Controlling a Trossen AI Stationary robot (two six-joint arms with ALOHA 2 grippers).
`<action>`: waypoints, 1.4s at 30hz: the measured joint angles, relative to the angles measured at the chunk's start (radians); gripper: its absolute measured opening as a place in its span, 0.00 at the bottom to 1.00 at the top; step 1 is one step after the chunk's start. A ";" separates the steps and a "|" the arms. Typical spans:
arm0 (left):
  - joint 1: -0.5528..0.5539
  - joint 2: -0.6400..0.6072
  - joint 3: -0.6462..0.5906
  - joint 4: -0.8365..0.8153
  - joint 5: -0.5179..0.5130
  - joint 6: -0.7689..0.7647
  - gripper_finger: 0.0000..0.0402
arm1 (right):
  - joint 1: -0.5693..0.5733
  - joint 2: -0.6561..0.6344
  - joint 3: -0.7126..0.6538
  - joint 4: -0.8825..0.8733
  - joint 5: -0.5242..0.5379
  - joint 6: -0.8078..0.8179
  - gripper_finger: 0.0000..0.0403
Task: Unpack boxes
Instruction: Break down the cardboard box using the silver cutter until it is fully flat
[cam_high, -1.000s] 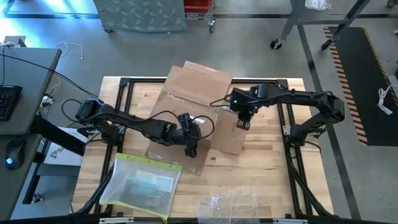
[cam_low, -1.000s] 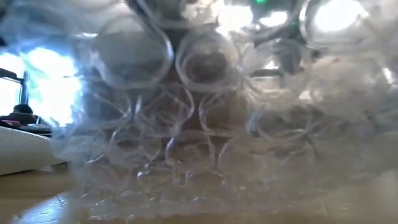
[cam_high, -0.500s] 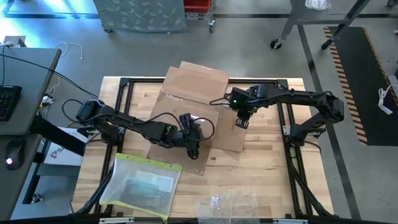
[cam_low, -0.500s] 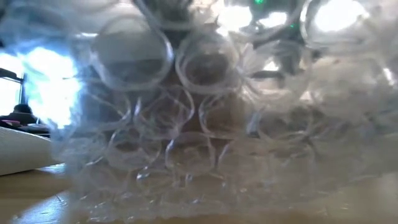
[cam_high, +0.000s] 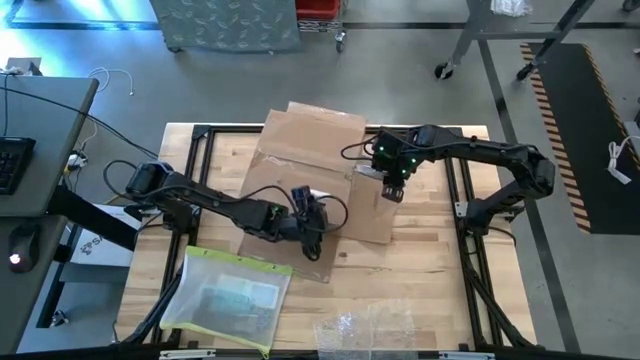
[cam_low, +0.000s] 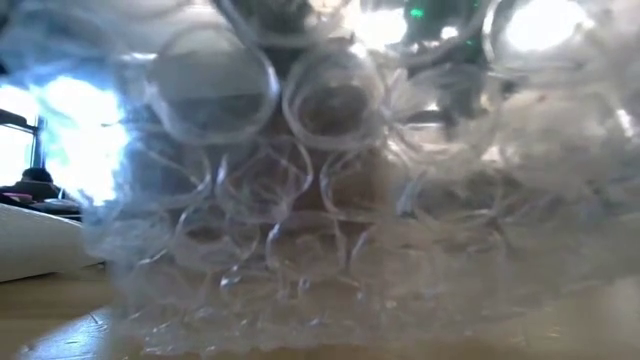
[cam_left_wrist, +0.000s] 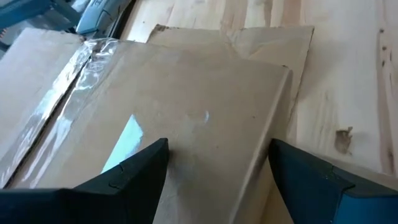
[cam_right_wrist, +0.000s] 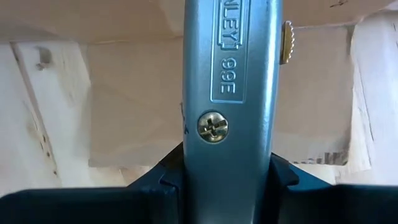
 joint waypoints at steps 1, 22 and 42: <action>0.000 0.005 0.000 0.000 -0.006 0.001 0.64 | 0.001 0.000 0.000 -0.002 -0.001 -0.009 0.23; -0.002 0.033 -0.002 0.046 -0.077 0.009 0.64 | 0.003 -0.002 0.000 -0.024 0.085 0.004 0.23; -0.011 0.032 -0.002 0.038 -0.067 0.073 0.64 | -0.049 0.013 0.000 0.002 0.018 -0.110 0.23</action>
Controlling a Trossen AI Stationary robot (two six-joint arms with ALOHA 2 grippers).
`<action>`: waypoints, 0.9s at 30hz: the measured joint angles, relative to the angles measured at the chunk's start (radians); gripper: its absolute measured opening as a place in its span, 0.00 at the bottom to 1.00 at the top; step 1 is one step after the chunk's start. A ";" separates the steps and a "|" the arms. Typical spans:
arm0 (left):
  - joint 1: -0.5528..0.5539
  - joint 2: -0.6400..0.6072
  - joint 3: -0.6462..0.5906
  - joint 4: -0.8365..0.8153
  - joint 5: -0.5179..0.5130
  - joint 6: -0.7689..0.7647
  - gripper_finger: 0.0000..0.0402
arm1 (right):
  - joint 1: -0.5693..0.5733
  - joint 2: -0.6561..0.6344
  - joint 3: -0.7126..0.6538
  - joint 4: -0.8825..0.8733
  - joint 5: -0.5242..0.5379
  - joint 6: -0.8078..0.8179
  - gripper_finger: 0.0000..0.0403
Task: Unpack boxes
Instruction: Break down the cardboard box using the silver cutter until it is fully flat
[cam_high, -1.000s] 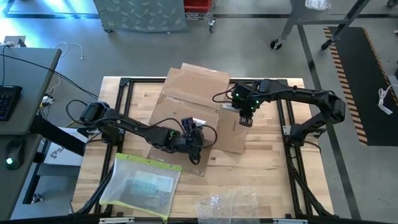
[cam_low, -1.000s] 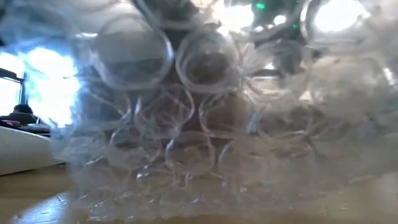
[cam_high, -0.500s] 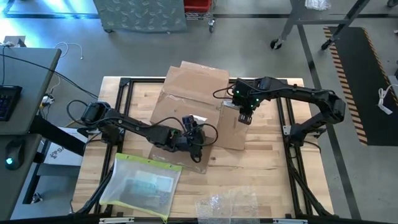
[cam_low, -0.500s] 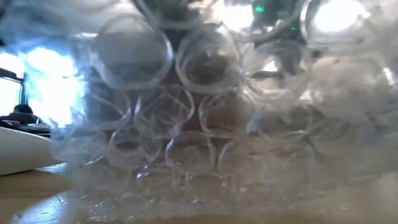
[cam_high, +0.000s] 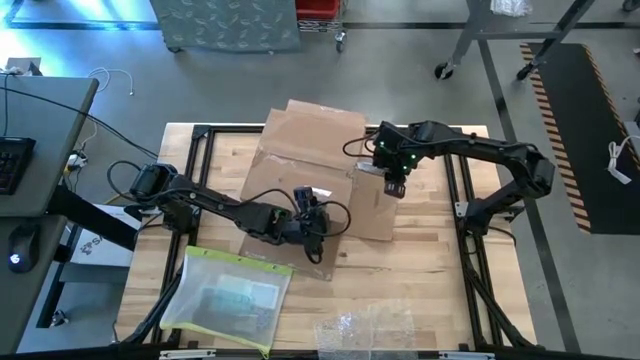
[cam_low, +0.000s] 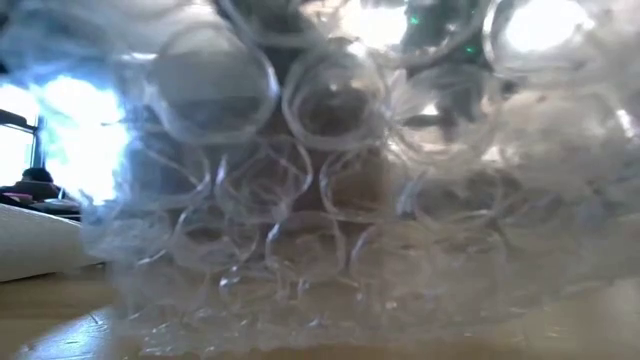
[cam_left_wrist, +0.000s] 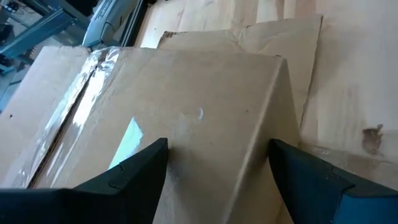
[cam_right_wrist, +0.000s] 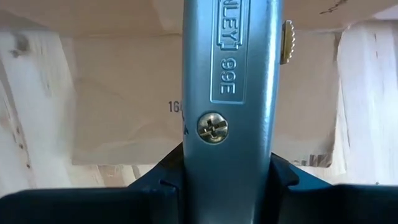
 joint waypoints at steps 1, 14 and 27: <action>0.000 0.000 0.000 0.000 0.002 0.000 0.64 | 0.000 0.001 0.000 0.000 0.000 -0.015 0.23; 0.008 0.000 0.000 0.004 -0.015 -0.011 0.64 | -0.010 0.001 0.000 -0.008 -0.043 0.024 0.23; 0.009 0.000 0.000 -0.001 0.014 0.005 0.64 | -0.039 0.001 0.000 -0.001 -0.072 0.015 0.23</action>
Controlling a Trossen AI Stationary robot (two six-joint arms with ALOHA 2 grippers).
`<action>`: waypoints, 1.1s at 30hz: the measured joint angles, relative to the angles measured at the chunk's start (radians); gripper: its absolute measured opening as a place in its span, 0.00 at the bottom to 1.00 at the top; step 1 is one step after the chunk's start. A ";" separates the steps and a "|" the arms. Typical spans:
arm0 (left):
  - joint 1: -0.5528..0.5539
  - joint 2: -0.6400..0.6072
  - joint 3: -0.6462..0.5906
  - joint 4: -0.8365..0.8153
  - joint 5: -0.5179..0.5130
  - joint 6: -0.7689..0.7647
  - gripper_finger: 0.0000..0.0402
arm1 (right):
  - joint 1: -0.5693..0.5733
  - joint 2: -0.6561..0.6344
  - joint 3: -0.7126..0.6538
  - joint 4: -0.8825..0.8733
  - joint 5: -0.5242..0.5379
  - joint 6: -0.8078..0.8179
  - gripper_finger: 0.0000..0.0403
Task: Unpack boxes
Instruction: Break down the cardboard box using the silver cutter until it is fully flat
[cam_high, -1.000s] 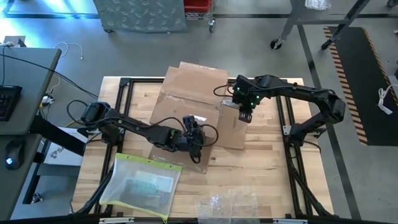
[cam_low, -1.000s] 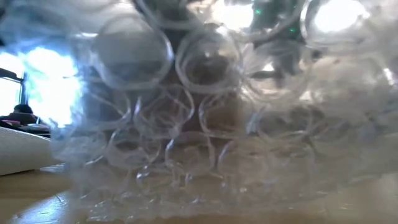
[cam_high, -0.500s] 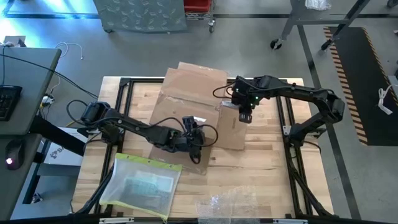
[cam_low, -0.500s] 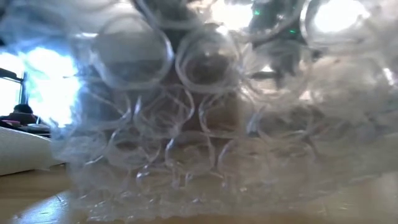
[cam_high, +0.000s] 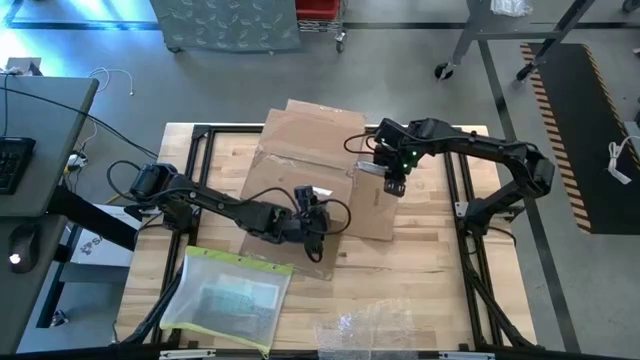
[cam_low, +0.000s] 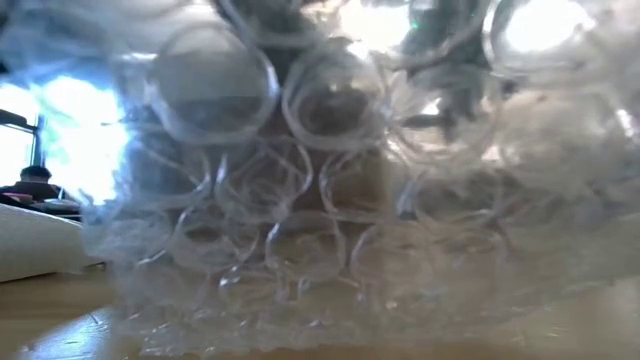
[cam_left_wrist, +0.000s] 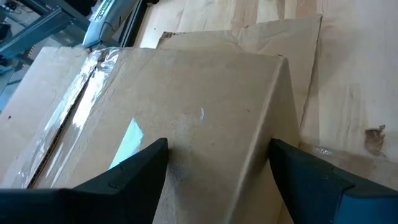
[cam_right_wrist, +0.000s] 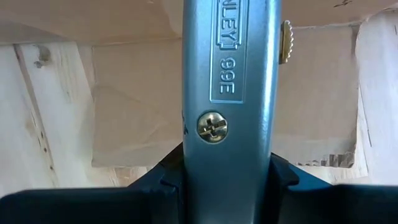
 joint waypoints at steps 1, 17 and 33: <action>0.000 0.000 0.000 0.000 0.005 0.000 0.64 | -0.006 0.000 0.000 0.000 -0.002 -0.003 0.23; -0.004 -0.002 0.001 -0.011 0.006 -0.007 0.64 | 0.055 0.000 0.000 -0.011 0.040 -0.093 0.23; 0.014 0.008 -0.001 0.046 -0.009 -0.069 0.64 | 0.148 -0.001 0.000 -0.047 0.090 0.030 0.23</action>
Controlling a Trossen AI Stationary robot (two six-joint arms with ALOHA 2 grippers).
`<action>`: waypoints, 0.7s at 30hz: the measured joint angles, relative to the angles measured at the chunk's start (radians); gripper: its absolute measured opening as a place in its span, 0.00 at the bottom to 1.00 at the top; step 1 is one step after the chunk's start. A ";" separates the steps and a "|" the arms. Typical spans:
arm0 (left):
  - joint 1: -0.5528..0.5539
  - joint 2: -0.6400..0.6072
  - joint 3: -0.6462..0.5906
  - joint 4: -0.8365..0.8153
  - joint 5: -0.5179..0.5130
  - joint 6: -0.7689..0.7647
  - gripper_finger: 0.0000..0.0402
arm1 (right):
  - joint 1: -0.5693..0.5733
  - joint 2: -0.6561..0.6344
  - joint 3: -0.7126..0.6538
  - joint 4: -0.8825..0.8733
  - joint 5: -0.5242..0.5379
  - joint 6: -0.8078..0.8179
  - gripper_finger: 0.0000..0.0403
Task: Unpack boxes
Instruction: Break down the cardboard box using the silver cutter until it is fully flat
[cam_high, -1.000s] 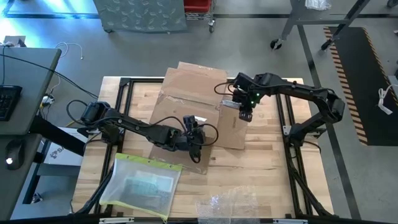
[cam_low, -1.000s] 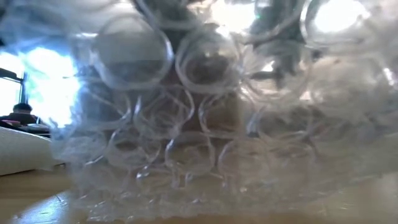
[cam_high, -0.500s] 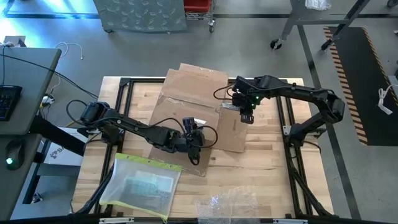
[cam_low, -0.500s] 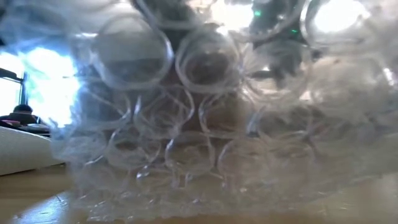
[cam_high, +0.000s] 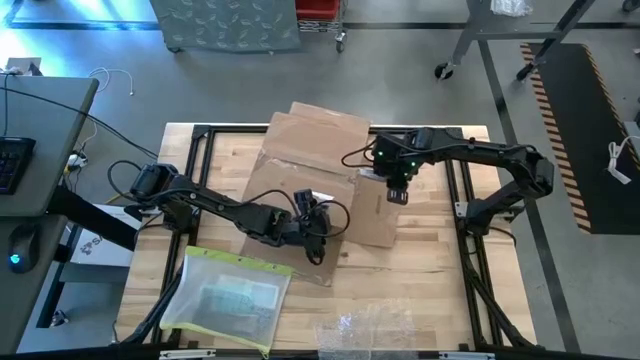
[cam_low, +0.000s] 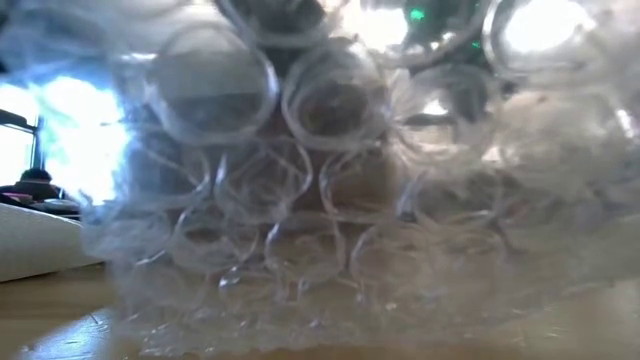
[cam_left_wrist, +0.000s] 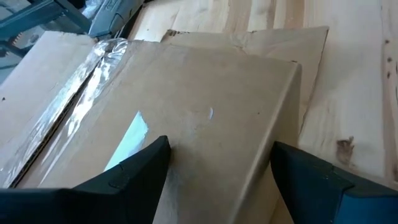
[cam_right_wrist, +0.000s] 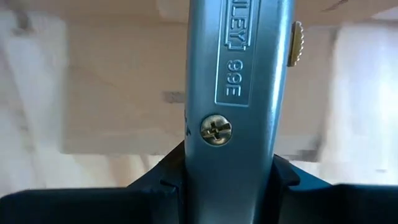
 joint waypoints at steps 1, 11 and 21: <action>0.000 0.003 0.000 0.000 0.001 0.000 0.64 | -0.001 0.000 0.000 0.003 -0.024 0.021 0.23; 0.018 0.046 0.003 -0.008 -0.102 -0.002 0.64 | 0.075 0.002 0.000 0.046 -0.155 0.024 0.23; -0.027 0.024 0.002 -0.017 -0.070 0.022 0.64 | 0.037 -0.010 0.001 0.024 0.124 -0.045 0.23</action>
